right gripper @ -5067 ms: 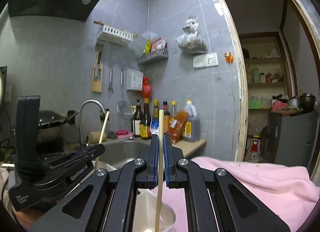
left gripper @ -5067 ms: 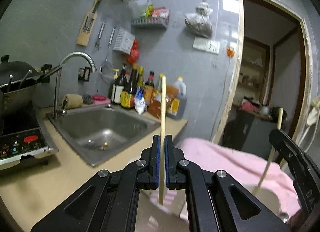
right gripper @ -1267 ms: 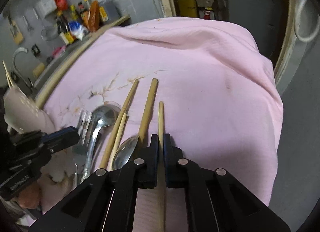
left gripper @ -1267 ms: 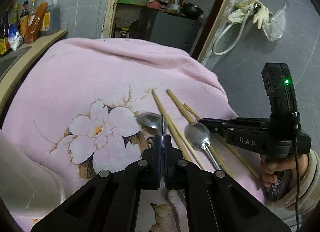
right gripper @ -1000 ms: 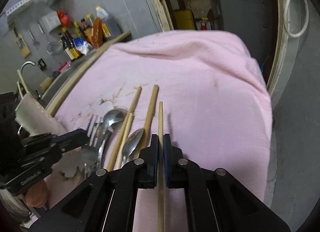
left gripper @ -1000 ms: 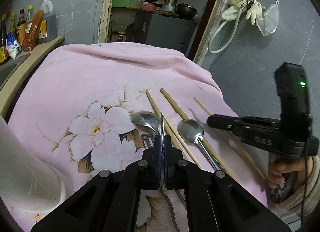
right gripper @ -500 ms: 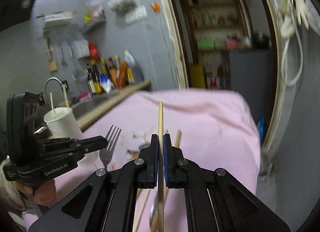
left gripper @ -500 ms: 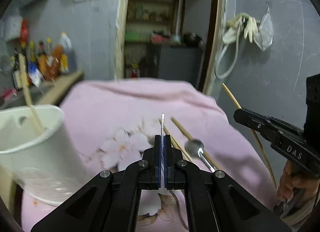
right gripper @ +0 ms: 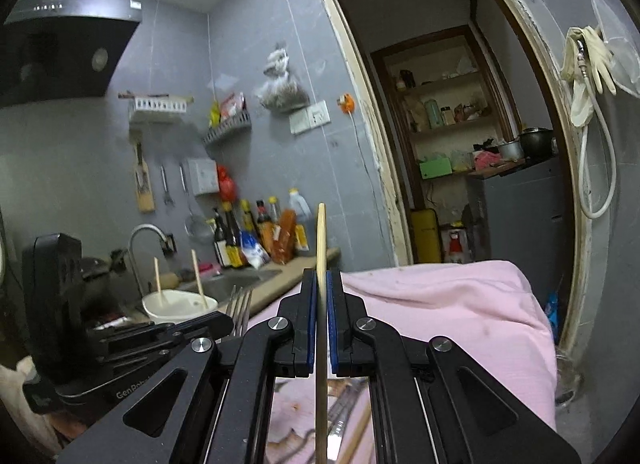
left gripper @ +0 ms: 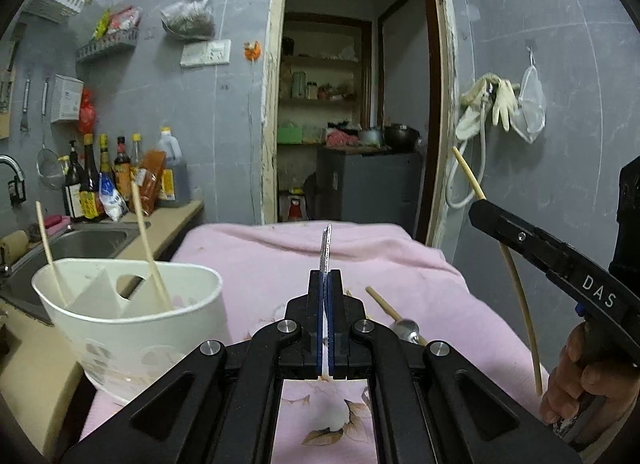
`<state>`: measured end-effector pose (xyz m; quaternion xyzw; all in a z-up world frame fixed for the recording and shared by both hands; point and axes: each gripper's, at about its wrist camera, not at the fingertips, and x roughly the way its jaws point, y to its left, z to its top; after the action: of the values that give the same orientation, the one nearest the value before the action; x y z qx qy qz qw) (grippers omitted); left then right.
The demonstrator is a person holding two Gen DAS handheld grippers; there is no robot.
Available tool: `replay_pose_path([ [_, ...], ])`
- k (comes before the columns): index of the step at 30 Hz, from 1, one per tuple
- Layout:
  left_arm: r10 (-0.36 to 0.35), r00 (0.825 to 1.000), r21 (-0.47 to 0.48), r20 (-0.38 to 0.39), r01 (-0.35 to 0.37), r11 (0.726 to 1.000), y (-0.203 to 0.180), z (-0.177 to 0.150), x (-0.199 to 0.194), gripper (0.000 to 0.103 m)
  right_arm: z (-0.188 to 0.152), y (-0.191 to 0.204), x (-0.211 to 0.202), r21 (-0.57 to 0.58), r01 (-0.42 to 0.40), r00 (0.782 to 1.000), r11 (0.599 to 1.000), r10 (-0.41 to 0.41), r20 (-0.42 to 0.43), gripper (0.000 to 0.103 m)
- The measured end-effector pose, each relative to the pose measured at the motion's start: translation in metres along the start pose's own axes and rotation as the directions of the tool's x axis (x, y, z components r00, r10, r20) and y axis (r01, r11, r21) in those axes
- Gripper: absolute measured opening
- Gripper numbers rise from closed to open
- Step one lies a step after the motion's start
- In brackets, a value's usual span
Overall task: Organize utensils
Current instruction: 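Lift and carry the fork and chopstick toward the basket and cup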
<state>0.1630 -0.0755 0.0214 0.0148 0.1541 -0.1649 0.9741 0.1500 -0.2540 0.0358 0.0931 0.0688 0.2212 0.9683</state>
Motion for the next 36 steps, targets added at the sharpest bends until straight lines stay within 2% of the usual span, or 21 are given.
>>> replay_pose_path([
  [11,0.052,0.992,-0.034,0.112,-0.048,0.998,0.028,0.030,-0.038,0.000,0.019,0.020,0.008,0.057,-0.096,0.990,0.994,0.089,0.108,0.003],
  [15,0.092,0.985,-0.044,0.147,-0.087,0.995,0.043,0.042,-0.055,0.000,0.026,0.036,0.019,0.056,-0.125,0.983,0.991,0.116,0.141,0.003],
  [20,0.171,0.967,-0.065,0.188,-0.161,0.985,0.070,0.059,-0.077,0.000,0.037,0.059,0.039,0.051,-0.165,0.974,0.985,0.155,0.168,0.003],
  [23,0.232,0.951,-0.097,0.205,-0.216,0.972,0.091,0.069,-0.089,0.000,0.044,0.069,0.052,0.062,-0.195,0.965,0.979,0.180,0.190,0.003],
  [27,0.318,0.920,-0.156,0.229,-0.288,0.945,0.124,0.083,-0.105,0.000,0.053,0.082,0.076,0.078,-0.251,0.948,0.965,0.229,0.219,0.003],
  [32,0.433,0.865,-0.184,0.254,-0.396,0.900,0.153,0.092,-0.115,0.000,0.057,0.095,0.101,0.102,-0.281,0.935,0.954,0.249,0.251,0.003],
  [36,0.503,0.827,-0.205,0.251,-0.463,0.862,0.168,0.089,-0.109,0.000,0.052,0.104,0.113,0.095,-0.258,0.934,0.961,0.223,0.278,0.003],
])
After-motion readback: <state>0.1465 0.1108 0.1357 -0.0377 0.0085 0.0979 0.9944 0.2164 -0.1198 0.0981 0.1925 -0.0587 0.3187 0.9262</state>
